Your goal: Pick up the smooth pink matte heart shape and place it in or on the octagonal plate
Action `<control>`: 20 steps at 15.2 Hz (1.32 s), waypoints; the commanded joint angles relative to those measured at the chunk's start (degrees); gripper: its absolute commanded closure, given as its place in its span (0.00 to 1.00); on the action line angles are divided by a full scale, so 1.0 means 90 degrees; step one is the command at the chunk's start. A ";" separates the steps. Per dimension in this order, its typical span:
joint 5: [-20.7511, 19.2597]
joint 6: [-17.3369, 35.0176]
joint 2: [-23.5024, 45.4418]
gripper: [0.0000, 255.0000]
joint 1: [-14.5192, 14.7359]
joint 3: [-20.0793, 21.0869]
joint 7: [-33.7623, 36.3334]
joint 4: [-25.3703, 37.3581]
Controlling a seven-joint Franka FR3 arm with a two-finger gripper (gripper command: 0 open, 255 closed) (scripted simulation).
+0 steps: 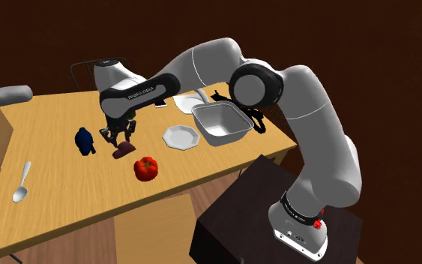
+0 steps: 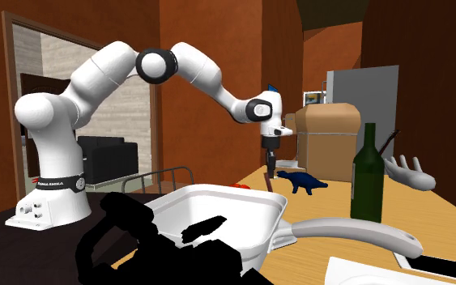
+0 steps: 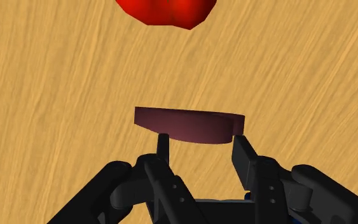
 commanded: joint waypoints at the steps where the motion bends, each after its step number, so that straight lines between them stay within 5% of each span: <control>1: 0.0039 0.0213 -0.0330 1.00 -0.0282 0.0005 -0.0216 -0.0543; 10: 0.0219 0.0775 -0.1248 1.00 -0.1373 -0.0046 -0.1244 -0.2011; 20: 0.0432 0.1001 -0.1778 1.00 -0.2524 -0.0192 -0.2568 -0.2747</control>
